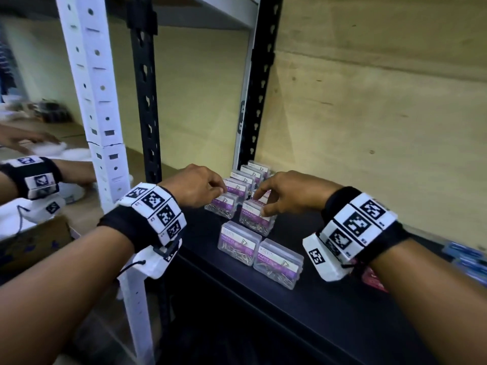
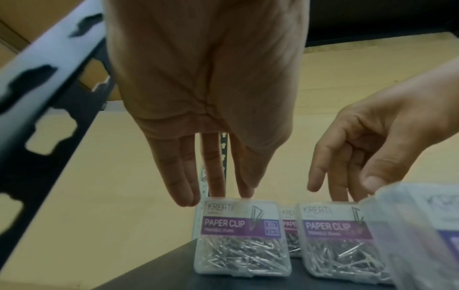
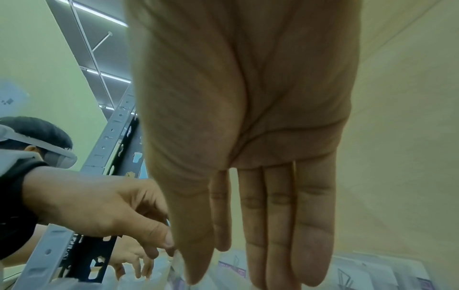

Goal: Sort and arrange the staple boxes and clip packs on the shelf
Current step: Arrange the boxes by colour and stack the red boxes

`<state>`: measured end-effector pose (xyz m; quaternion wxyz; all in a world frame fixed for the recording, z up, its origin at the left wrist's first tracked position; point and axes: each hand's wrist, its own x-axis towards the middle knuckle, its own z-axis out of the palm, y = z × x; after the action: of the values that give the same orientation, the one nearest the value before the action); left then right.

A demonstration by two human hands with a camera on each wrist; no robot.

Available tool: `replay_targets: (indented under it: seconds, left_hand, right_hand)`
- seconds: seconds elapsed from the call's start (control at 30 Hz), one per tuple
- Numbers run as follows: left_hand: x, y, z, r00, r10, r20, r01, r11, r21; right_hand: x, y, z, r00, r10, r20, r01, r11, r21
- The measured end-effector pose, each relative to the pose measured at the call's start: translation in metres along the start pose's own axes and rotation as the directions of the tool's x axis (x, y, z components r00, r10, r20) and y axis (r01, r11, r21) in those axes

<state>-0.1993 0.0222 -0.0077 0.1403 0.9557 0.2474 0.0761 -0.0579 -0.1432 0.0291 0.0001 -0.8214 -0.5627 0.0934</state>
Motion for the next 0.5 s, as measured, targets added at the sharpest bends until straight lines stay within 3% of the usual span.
replay_targets:
  seconds: [0.2,0.5]
  left_hand:
    - [0.001,0.006,0.000,0.999,0.027,0.018,-0.025,0.996,-0.085]
    - [-0.002,0.020,-0.004,0.993,0.070,0.096,-0.063,0.995,-0.071]
  right_hand:
    - [0.007,-0.001,0.002,1.000,0.024,0.011,-0.024,1.000,-0.006]
    - [-0.009,0.006,0.001,0.999,0.021,0.048,-0.022,1.000,0.017]
